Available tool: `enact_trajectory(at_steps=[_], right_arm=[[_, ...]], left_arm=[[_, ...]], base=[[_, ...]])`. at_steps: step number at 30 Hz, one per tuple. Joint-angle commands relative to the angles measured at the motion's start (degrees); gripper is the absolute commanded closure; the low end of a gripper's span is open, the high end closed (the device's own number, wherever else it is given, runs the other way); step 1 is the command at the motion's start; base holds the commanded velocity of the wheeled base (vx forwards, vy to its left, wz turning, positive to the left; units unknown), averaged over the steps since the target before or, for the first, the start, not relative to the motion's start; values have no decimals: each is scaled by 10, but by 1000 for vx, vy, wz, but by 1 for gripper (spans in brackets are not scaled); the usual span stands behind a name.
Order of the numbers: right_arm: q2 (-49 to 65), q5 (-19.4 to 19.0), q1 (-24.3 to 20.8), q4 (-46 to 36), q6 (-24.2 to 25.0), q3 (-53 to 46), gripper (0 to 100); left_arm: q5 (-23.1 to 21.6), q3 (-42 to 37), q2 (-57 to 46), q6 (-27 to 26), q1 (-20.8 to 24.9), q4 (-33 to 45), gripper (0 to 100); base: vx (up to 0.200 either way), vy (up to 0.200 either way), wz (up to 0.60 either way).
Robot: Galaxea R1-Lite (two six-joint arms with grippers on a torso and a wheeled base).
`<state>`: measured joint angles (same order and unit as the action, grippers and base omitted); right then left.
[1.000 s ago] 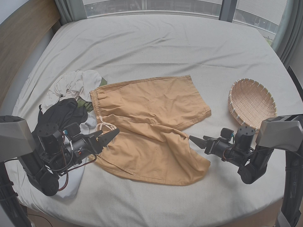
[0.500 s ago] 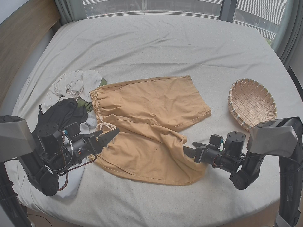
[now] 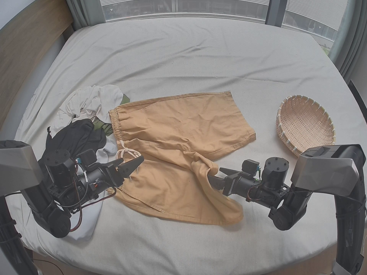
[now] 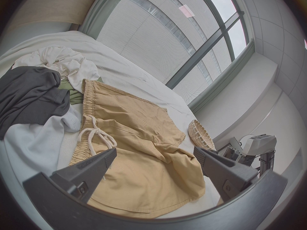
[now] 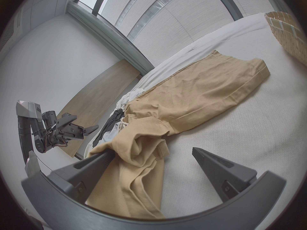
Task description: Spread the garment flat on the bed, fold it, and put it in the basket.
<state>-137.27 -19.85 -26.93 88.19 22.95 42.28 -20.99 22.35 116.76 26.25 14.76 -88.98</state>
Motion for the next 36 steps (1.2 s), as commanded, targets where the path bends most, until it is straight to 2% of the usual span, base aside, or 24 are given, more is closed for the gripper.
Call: enact_trajectory(at_steps=[1,2,3,7,13,15,16,18,20,26,31,36], right_arm=[[2,0,-1,1,0,3,0],[2,0,0,1,1,3,0],[2,0,0,1,0,5,100],[5,1,3,1,-1,6,100],[8,2,10,1,-30,3,100],[14,38,14,1,-33,-4,100],[14,38,14,1,-33,-4,100],[25,68,26,1,-39,-11,100],[38,78,41,1,-41,-21,100],[66,82,86,1,-45,-31,100],[65,82,107,0,-52,-29,100],[59,80,108,-3,-56,-30,100]], left_arm=[[0,0,2,0,1,-1,0],[0,0,2,0,1,-1,0],[0,0,2,0,1,-1,0],[0,-4,2,0,1,0,0],[1,-5,1,0,3,-1,0],[1,-5,0,0,3,-1,0],[1,-5,0,0,3,-1,0],[1,-6,0,-1,3,-1,0],[1,-6,0,-1,3,-1,0],[2,-8,1,-1,3,-1,0],[2,-11,4,-1,3,-1,0],[2,-18,10,-3,4,0,0]], base=[[0,0,0],[0,0,0],[0,0,0],[0,0,0],[0,0,0],[0,0,0],[0,0,0],[0,0,0],[0,0,0],[0,0,0],[0,0,0],[0,0,0]])
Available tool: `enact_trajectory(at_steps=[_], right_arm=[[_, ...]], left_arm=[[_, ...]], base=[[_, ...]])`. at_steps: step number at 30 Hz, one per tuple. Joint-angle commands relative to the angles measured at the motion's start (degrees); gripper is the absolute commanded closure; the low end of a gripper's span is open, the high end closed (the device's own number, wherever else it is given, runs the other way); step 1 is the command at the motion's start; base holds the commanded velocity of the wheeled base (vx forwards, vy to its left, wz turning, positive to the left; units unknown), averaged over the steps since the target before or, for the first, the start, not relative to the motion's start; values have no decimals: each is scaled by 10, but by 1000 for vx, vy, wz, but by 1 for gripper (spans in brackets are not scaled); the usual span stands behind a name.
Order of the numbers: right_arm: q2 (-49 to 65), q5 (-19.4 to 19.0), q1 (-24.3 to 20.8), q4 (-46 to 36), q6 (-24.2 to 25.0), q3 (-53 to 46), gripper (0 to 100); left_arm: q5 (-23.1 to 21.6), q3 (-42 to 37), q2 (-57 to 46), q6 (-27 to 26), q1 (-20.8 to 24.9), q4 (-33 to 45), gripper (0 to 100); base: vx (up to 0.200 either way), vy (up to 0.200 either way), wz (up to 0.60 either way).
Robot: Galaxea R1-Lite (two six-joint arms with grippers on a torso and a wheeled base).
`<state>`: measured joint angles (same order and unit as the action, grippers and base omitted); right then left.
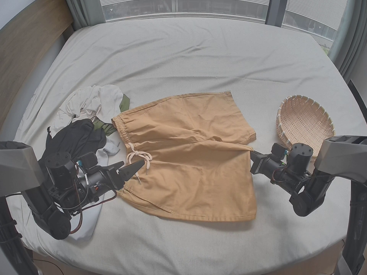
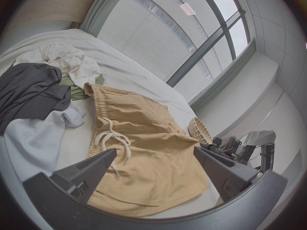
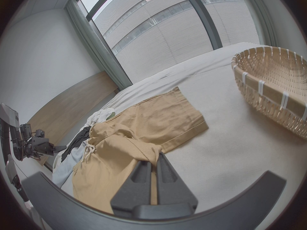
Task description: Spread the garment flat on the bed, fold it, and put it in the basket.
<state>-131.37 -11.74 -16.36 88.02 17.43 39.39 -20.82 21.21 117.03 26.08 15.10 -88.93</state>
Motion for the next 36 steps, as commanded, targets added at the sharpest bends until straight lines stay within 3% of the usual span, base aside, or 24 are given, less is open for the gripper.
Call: enact_trajectory(at_steps=[1,6,11,18,36], right_arm=[[-1,-1,2,-1,0,0,100],[-6,-1,-7,1,-4,1,100],[-8,0,-14,1,-3,-2,100],[-9,-1,-17,1,-3,0,100],[-14,2,-10,1,-2,14,100]], left_arm=[[0,-8,11,-6,2,0,0],[2,-16,67,-52,-4,-1,0],[41,-9,90,-51,-17,0,0],[50,-16,95,-48,-39,0,0],[47,-8,116,-34,8,-1,0]], base=[[0,0,0],[0,0,0],[0,0,0],[0,0,0],[0,0,0]])
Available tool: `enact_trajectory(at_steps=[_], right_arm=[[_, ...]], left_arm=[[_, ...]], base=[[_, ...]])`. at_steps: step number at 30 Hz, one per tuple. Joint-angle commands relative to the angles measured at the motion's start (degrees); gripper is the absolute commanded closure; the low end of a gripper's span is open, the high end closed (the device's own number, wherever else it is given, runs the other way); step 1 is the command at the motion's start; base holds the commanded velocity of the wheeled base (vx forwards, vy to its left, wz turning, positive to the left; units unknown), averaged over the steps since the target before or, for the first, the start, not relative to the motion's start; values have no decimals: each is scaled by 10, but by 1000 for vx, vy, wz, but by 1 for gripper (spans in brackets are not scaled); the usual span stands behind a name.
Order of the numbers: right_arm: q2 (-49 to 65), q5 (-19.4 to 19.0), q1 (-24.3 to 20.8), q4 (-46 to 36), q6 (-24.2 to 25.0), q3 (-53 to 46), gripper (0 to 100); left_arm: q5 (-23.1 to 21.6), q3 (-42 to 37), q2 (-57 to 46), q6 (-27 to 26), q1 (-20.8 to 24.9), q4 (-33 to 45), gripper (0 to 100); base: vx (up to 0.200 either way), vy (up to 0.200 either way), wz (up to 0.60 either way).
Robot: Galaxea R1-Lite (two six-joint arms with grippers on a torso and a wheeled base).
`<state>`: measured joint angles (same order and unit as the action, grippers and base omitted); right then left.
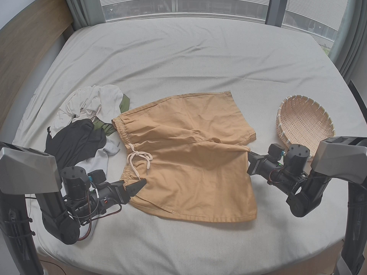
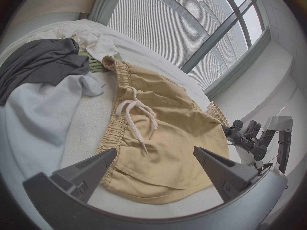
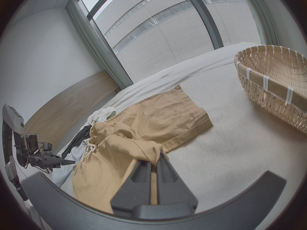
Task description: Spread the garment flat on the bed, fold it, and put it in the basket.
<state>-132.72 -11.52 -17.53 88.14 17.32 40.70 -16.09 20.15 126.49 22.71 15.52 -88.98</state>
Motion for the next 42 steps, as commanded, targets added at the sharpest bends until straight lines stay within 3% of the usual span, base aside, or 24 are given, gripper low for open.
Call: enact_trajectory(at_steps=[1,8,9,12,17,23,31,42], right_arm=[[-1,0,3,0,-2,1,100],[0,0,7,0,-9,-5,100],[0,0,8,0,-9,-5,0],[1,4,12,0,-4,5,0],[-1,49,25,1,-3,17,0],[14,48,19,1,5,-36,0],[34,26,-21,1,10,-60,0],[26,26,-95,1,12,-61,0]], left_arm=[[0,4,29,0,4,-1,0],[4,23,64,-4,3,-1,0],[4,23,64,-4,3,-1,0],[4,23,61,-4,4,-1,0],[4,22,58,-4,0,-1,0],[4,17,56,-4,0,-2,0],[6,12,40,-4,0,-1,0],[6,2,37,-3,-1,-2,0]], base=[[0,0,0],[0,0,0],[0,0,0],[0,0,0],[0,0,0],[0,0,0],[0,0,0],[0,0,0]])
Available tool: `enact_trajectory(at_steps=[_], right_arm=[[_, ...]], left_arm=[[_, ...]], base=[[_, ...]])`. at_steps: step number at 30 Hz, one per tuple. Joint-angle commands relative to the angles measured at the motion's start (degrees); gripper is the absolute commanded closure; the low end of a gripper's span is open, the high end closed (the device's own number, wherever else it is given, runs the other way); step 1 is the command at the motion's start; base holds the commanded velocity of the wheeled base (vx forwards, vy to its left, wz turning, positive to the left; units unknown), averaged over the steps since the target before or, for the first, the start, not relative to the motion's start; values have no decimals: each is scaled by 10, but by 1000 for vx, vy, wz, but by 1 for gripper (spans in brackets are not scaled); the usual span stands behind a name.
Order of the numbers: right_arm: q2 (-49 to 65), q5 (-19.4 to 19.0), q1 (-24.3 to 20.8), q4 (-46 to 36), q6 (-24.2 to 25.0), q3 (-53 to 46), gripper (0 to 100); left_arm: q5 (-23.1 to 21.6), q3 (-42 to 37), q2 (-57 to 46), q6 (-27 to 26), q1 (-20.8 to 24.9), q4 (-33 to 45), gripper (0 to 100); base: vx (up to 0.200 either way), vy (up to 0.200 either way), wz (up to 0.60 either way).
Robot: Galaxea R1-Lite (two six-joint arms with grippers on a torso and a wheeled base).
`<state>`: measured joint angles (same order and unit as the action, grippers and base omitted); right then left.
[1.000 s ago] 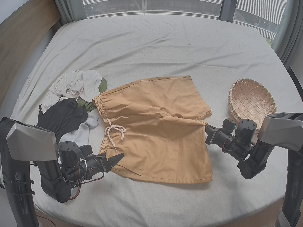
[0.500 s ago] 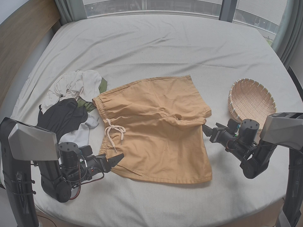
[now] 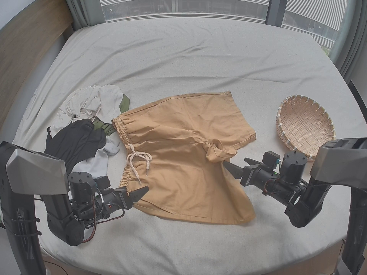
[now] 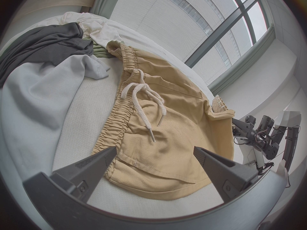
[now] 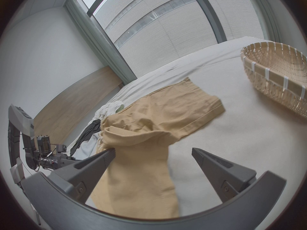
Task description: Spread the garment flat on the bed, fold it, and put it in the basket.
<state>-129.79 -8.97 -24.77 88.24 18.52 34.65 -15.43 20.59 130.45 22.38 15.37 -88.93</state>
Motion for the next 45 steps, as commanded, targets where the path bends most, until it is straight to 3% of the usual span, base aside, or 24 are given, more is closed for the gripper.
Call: enact_trajectory(at_steps=[1,16,22,34,45], right_arm=[[-5,1,-27,0,0,0,0],[-45,-2,-103,0,4,2,0],[-56,-4,-131,0,28,6,0],[-98,-2,-130,1,29,17,0],[78,0,-75,0,27,-59,0]], left_arm=[[0,-2,-4,0,0,-3,0],[0,-9,-6,0,1,-3,0],[0,-10,-7,0,1,-3,0],[0,-14,-8,-1,1,-3,0],[0,-13,-14,-1,0,-2,0]], base=[[0,0,0],[0,0,0],[0,0,0],[0,0,0],[0,0,0]])
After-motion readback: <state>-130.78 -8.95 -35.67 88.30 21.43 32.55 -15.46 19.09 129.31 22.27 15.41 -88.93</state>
